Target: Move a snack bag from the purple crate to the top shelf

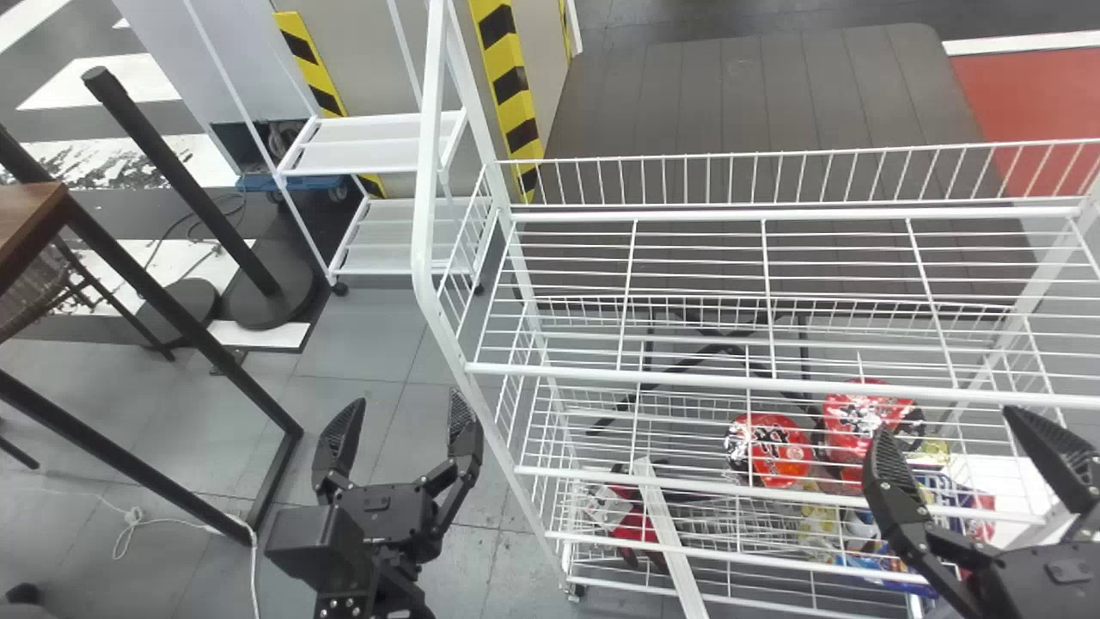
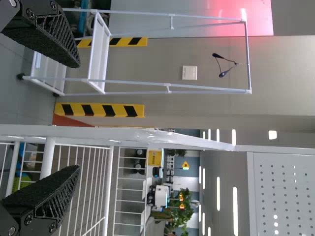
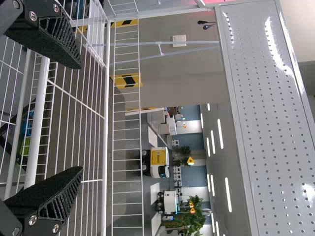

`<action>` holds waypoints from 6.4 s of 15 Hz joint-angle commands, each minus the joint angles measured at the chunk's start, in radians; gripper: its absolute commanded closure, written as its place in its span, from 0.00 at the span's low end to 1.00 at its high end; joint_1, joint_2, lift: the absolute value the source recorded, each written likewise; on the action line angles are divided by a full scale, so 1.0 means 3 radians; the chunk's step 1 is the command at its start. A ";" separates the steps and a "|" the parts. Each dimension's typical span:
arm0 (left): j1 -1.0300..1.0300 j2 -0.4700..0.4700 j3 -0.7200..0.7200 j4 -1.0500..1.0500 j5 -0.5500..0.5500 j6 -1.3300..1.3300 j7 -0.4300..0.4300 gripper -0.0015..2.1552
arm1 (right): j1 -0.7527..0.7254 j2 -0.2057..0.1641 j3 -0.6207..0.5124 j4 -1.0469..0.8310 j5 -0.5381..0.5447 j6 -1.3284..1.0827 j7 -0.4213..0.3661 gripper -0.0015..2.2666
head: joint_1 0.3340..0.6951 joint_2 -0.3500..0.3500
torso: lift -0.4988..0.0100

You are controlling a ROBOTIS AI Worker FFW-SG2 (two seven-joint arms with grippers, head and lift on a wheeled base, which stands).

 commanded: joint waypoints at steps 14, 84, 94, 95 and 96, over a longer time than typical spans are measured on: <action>-0.0005 0.0005 0.0000 0.0027 -0.0003 -0.0026 -0.0005 0.03 | -0.0040 0.0017 0.0026 0.0013 -0.0087 0.0145 -0.0028 0.04 | 1.00 0.83 | 0.98; 0.0076 0.0031 -0.0005 0.0042 0.0023 -0.0148 -0.0066 0.04 | -0.0030 0.0012 0.0113 0.0029 -0.0010 0.0166 -0.0140 0.04 | 1.00 0.85 | 0.46; 0.0133 0.0031 -0.0005 0.0032 0.0023 -0.0210 -0.0071 0.04 | 0.0011 0.0012 0.0118 0.0013 0.0016 0.0166 -0.0140 0.04 | 1.00 0.85 | 0.39; 0.0138 0.0031 -0.0005 0.0037 0.0023 -0.0230 -0.0071 0.04 | 0.0016 0.0012 0.0118 0.0013 0.0016 0.0166 -0.0140 0.04 | 1.00 0.85 | 0.38; 0.0138 0.0031 -0.0005 0.0037 0.0023 -0.0240 -0.0071 0.04 | 0.0021 0.0012 0.0118 0.0013 0.0016 0.0166 -0.0140 0.04 | 1.00 0.85 | 0.37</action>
